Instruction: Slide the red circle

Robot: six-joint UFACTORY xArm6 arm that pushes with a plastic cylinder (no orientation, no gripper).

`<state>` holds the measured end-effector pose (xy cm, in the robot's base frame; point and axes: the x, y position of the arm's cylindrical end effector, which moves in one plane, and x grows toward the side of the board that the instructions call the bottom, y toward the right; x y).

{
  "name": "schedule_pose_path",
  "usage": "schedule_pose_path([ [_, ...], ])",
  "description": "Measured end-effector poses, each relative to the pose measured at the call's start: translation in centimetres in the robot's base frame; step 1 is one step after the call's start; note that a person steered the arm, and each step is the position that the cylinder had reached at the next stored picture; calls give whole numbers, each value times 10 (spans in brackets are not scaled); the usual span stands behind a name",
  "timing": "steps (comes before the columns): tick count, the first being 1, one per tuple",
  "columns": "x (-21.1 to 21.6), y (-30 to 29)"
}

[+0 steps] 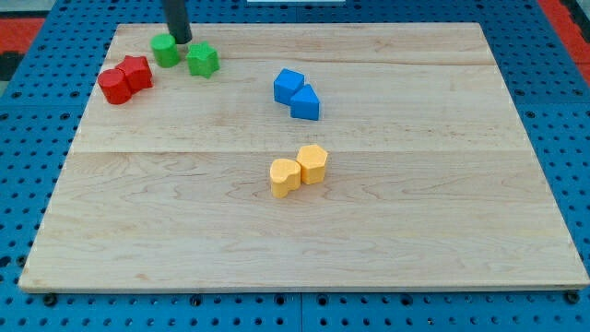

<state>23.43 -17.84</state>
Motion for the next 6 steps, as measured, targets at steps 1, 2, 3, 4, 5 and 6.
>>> schedule_pose_path([
  [1, -33, 1],
  [2, -32, -54],
  [3, 9, -120],
  [4, 46, -120],
  [5, 73, -105],
  [6, 85, -61],
])
